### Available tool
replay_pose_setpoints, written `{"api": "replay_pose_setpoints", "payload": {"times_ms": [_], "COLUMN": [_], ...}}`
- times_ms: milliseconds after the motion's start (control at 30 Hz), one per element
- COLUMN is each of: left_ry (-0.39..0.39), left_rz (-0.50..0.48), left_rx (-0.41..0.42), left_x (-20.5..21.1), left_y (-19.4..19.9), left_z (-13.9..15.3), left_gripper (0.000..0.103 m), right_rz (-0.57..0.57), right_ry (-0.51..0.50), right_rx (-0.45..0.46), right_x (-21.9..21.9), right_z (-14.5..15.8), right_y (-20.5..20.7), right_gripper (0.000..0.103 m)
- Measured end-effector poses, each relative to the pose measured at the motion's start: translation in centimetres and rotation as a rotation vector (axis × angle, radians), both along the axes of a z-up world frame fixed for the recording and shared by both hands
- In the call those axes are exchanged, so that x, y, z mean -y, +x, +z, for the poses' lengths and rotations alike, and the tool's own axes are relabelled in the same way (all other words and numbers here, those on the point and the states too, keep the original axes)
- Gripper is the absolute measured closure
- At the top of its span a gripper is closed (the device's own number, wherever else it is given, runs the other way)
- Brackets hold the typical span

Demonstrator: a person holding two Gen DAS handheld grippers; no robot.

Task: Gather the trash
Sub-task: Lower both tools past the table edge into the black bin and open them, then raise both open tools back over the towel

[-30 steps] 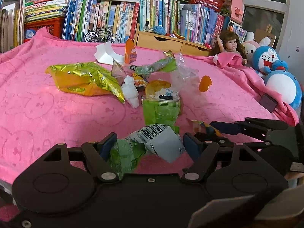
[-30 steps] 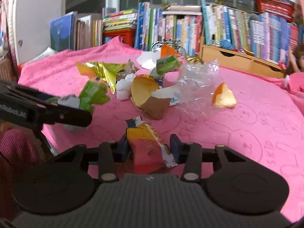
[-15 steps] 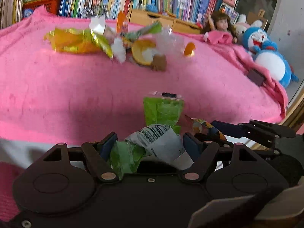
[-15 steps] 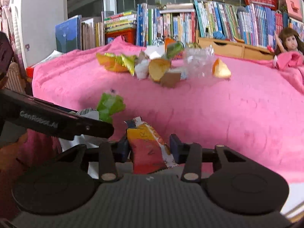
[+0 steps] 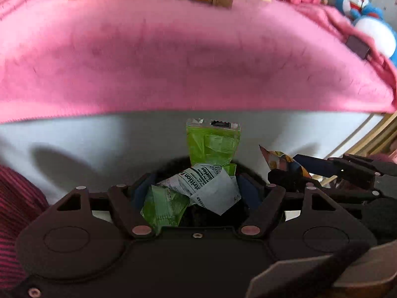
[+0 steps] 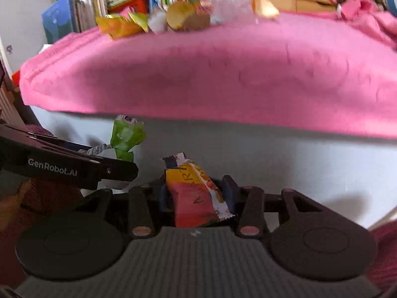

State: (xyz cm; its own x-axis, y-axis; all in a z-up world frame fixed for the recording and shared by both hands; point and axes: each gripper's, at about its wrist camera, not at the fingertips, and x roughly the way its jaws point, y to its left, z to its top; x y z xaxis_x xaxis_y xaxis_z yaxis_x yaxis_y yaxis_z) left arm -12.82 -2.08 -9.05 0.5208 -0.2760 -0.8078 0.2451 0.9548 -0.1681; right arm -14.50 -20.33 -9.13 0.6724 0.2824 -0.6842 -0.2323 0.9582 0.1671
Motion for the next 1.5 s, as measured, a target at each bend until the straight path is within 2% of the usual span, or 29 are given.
{"api": "replay_pose_setpoints", "payload": {"times_ms": [333,667,767,867,900,1067,1233,1367,1500], "left_ry": [0.024,-0.006,-0.003,0.007,0.01,0.016,0.023,0.015,-0.02], "left_rz": [0.046,0.081,0.084,0.09,0.094,0.107,0.117,0.116,0.112], "left_rx": [-0.136,-0.23,-0.238,-0.247,-0.253,-0.242,-0.208,-0.167,-0.098], "left_x": [-0.2,-0.6,-0.3,-0.2,-0.2,-0.3,-0.5,-0.8,-1.2], "left_y": [1.4,2.0,2.2,2.7,2.7,2.7,2.6,2.3,2.0], "left_z": [-5.2,-7.7,-7.8,-8.0,-8.0,-7.6,-6.7,-4.8,-1.8], "left_gripper": [0.03,0.03,0.03,0.023,0.019,0.013,0.011,0.011,0.011], "right_rz": [-0.061,-0.078,-0.075,-0.073,-0.072,-0.076,-0.079,-0.081,-0.077], "right_ry": [0.051,0.065,0.077,0.087,0.091,0.099,0.111,0.138,0.125], "right_rx": [-0.107,-0.147,-0.149,-0.148,-0.149,-0.148,-0.134,-0.101,-0.02], "right_x": [0.4,-0.3,-0.4,0.3,0.4,0.9,1.0,1.4,1.7], "right_z": [-3.8,-4.4,-4.4,-4.3,-4.4,-4.6,-4.2,-3.4,-1.1], "right_y": [0.8,1.6,1.7,1.7,1.9,2.0,1.9,1.8,1.6], "right_gripper": [0.051,0.047,0.042,0.032,0.032,0.026,0.023,0.023,0.02]}}
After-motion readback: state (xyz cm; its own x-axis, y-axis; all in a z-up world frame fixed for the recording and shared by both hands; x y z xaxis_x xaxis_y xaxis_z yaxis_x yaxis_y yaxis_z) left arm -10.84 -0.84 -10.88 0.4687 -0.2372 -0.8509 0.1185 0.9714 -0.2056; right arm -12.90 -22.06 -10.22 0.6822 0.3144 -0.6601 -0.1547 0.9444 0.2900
